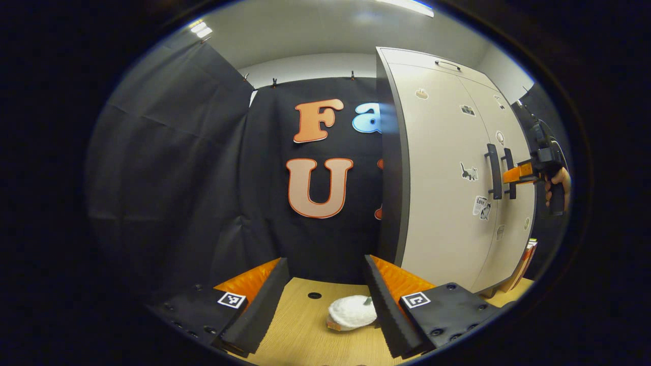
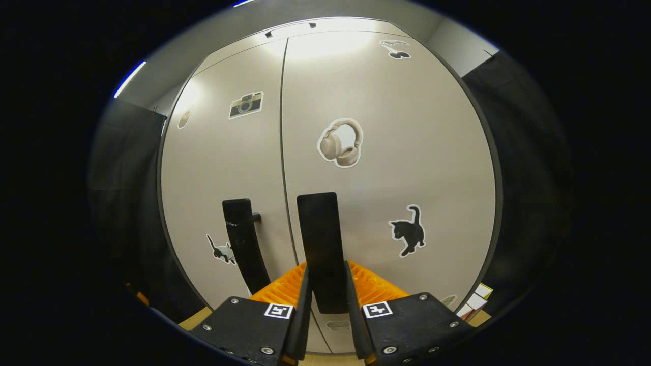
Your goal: Open the right door of the double-door shoe cabinet with the right hand, and open the left door with the left hand.
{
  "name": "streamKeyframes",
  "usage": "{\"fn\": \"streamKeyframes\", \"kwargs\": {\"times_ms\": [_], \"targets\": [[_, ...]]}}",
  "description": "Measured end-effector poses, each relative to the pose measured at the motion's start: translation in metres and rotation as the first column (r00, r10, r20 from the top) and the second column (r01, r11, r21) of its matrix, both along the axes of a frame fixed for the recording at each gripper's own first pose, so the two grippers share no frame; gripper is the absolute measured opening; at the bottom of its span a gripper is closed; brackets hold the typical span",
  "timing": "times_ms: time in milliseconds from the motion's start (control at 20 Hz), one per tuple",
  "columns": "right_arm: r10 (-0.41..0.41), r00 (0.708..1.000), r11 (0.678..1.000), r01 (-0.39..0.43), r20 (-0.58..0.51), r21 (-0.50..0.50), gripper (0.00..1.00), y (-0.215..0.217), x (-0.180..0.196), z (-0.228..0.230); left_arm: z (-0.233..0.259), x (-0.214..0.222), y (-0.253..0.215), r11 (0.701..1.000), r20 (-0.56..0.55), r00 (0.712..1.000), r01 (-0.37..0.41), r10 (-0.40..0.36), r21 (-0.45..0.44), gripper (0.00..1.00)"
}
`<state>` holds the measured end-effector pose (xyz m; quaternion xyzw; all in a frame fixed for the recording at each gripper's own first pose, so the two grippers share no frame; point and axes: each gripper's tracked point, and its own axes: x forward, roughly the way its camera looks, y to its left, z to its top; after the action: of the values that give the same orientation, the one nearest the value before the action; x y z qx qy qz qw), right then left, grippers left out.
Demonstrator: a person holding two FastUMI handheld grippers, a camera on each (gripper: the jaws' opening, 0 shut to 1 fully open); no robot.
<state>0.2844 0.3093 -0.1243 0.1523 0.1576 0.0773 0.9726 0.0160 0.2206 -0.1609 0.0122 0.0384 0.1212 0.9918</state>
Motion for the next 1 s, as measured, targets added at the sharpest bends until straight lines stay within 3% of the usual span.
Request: {"fn": "streamKeyframes", "kwargs": {"times_ms": [450, 800, 1000], "targets": [[0.062, 0.998, 0.998, -0.062, -0.033, 0.012, 0.19, 0.001, -0.007, 0.000, 0.002, -0.012, -0.020, 1.000, -0.022, 1.000, 0.018, -0.018, -0.009, 0.95], [0.178, 0.984, 0.982, -0.176, -0.017, 0.070, 0.17, -0.011, -0.042, 0.017, 0.000, -0.005, -0.052, 0.998, -0.046, 0.997, 0.062, -0.063, -0.019, 0.95], [0.212, 0.977, 0.969, -0.211, 0.010, 0.124, 0.18, -0.021, -0.057, 0.023, -0.013, 0.000, -0.080, 0.992, -0.078, 0.991, 0.103, -0.109, -0.074, 0.95]]}}
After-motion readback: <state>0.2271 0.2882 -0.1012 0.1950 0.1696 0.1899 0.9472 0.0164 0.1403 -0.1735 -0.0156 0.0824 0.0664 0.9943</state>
